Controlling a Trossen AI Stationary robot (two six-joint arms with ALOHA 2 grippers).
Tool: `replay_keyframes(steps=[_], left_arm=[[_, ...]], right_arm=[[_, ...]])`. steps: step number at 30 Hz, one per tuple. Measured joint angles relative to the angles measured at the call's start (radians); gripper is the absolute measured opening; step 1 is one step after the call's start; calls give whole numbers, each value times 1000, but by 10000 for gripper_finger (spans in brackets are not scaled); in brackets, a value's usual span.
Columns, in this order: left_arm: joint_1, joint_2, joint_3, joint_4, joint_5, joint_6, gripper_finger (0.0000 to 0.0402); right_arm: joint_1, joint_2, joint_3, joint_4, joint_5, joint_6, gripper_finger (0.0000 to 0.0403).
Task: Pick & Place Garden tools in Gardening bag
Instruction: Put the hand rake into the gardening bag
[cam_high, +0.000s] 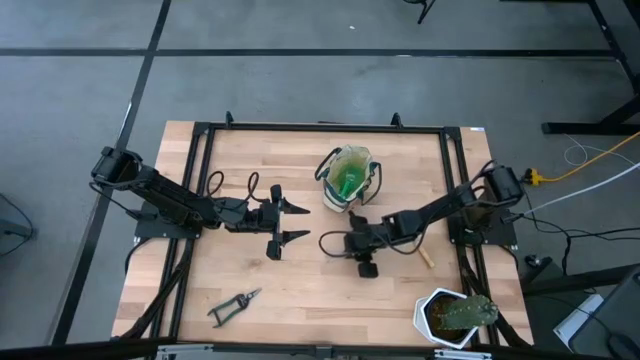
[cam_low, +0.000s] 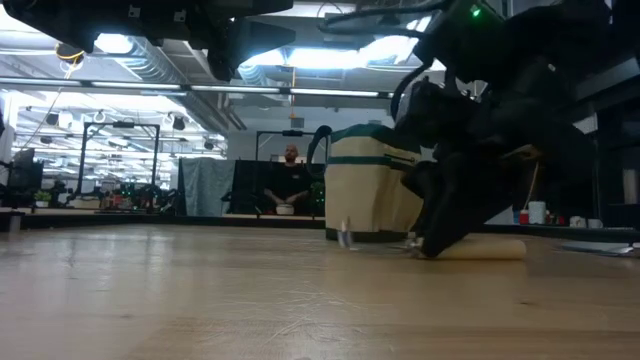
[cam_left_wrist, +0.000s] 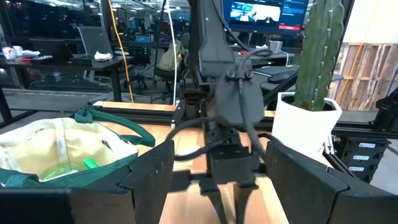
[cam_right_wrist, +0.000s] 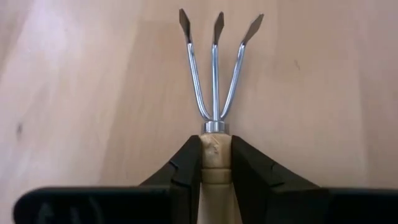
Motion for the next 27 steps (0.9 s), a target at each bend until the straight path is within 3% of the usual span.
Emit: replay_keyframes(steps=[27], left_arm=[[0,0,0,0,7,0,251]], right_arm=[[112,41,-1,386,0,23,72]])
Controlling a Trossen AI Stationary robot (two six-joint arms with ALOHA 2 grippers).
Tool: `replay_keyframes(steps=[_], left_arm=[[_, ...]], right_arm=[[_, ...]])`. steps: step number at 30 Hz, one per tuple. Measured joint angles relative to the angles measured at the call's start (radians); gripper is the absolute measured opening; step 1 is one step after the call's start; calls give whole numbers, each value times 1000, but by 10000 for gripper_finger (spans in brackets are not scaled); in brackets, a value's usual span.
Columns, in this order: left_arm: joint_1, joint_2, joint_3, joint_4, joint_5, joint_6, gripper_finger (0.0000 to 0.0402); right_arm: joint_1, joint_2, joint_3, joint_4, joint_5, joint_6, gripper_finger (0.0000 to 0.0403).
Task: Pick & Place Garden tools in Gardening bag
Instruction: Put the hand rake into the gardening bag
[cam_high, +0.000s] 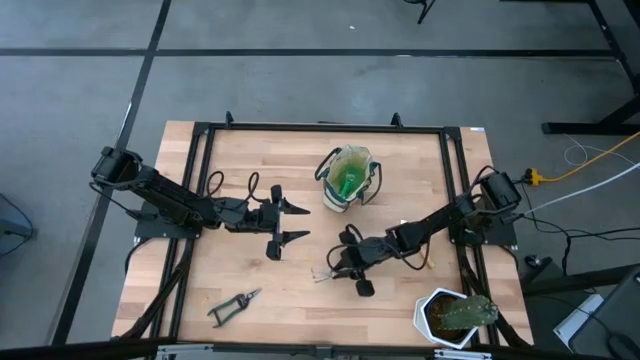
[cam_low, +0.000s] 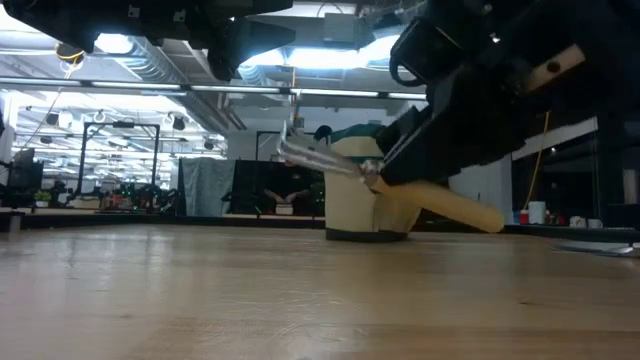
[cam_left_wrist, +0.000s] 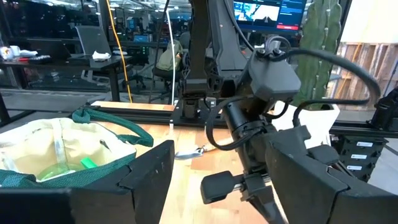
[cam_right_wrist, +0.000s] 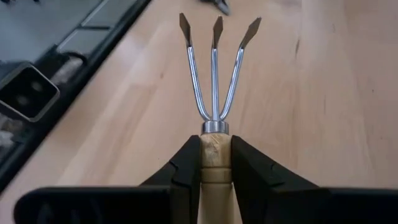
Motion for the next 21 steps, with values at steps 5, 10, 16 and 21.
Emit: replay_keyframes(steps=[5,10,16,21], left_arm=[[0,0,0,0,0,0,251],[0,0,0,0,0,0,251],[0,0,0,0,0,0,251],[0,0,0,0,0,0,251]], right_arm=[[8,0,0,69,0,11,72],[11,0,0,152,0,14,72],[14,-1,0,243,-1,14,72],[14,-2,0,277,-4,77,72]])
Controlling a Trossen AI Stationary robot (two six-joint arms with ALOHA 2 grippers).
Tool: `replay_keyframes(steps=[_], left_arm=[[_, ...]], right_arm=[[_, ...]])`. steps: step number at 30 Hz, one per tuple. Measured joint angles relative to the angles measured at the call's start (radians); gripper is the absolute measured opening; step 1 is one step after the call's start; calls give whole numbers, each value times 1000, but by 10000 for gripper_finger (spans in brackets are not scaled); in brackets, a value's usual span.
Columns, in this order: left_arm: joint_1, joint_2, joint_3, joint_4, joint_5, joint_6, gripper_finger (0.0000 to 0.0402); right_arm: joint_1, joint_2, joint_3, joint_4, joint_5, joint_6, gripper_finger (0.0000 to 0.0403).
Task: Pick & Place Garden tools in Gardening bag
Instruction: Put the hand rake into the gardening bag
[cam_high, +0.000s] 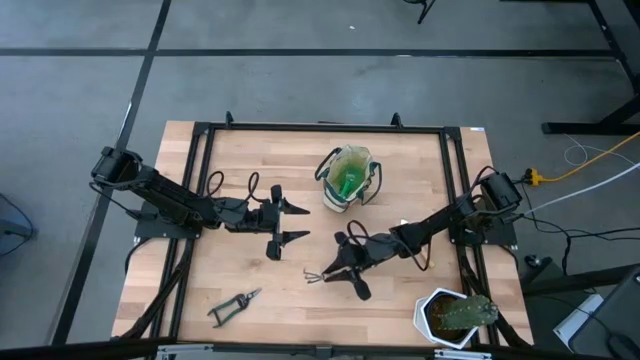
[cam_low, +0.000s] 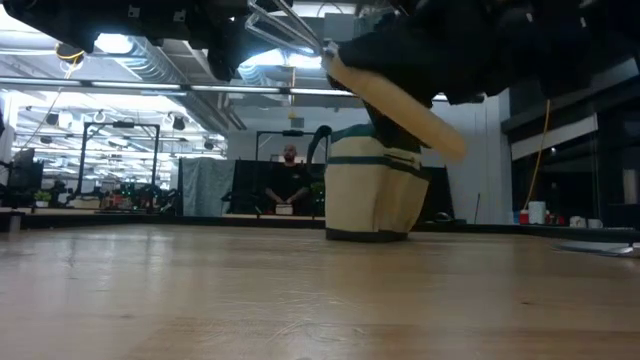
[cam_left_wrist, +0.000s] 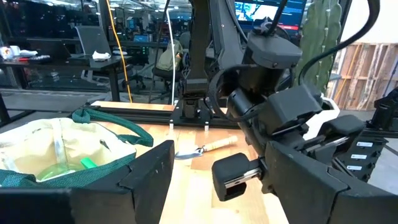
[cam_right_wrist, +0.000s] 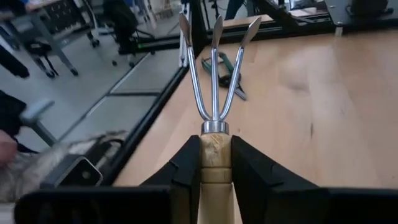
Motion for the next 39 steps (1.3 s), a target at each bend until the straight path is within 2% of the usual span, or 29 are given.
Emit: replay_keyframes(steps=[10,17,22,39], left_arm=[[0,0,0,0,0,0,251],[0,0,0,0,0,0,251],[0,0,0,0,0,0,251],[0,0,0,0,0,0,251]], right_arm=[[15,0,0,119,-26,15,72],[25,0,0,284,-117,14,72],[26,-9,0,366,-120,12,72],[3,-126,1,360,-119,-52,72]])
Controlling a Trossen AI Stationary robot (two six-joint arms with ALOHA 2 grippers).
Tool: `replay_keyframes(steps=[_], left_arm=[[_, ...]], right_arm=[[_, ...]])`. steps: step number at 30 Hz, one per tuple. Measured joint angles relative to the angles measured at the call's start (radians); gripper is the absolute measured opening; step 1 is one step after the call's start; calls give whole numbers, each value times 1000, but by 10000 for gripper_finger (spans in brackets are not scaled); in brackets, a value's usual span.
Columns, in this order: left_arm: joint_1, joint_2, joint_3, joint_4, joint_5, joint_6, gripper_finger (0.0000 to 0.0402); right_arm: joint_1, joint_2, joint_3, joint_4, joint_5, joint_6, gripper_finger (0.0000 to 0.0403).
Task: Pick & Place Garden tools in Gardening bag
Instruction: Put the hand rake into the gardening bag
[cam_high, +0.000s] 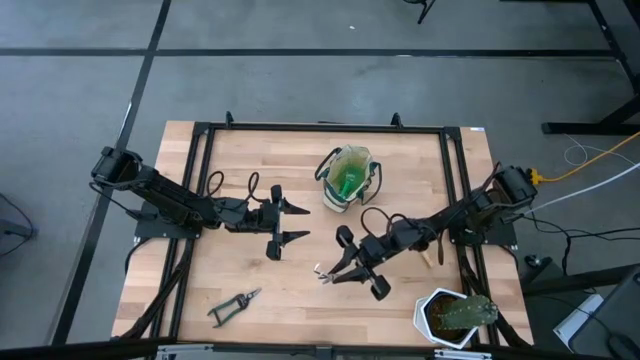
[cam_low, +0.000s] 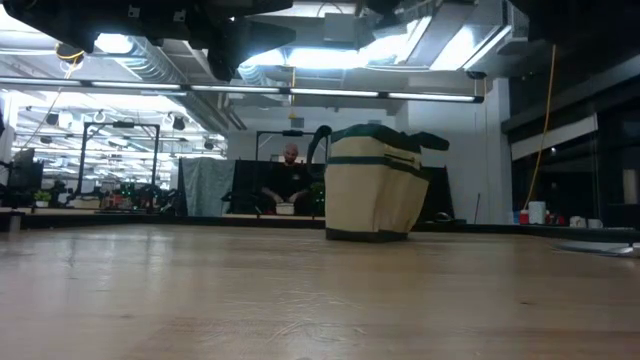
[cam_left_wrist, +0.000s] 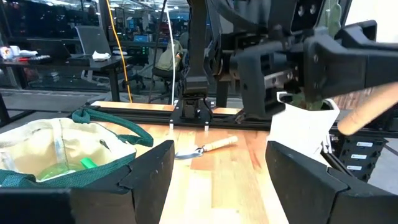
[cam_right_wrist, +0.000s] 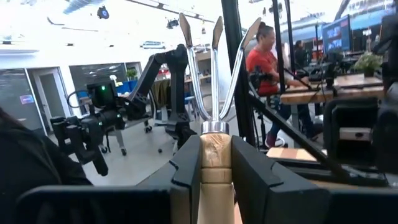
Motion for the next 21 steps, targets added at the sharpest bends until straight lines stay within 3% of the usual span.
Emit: replay_keyframes(steps=[13,21], left_arm=[[0,0,0,0,1,0,251],[0,0,0,0,1,0,251]], right_arm=[[-53,-25,0,-29,-1,1,72],[-82,-33,0,-33,-58,4,72]])
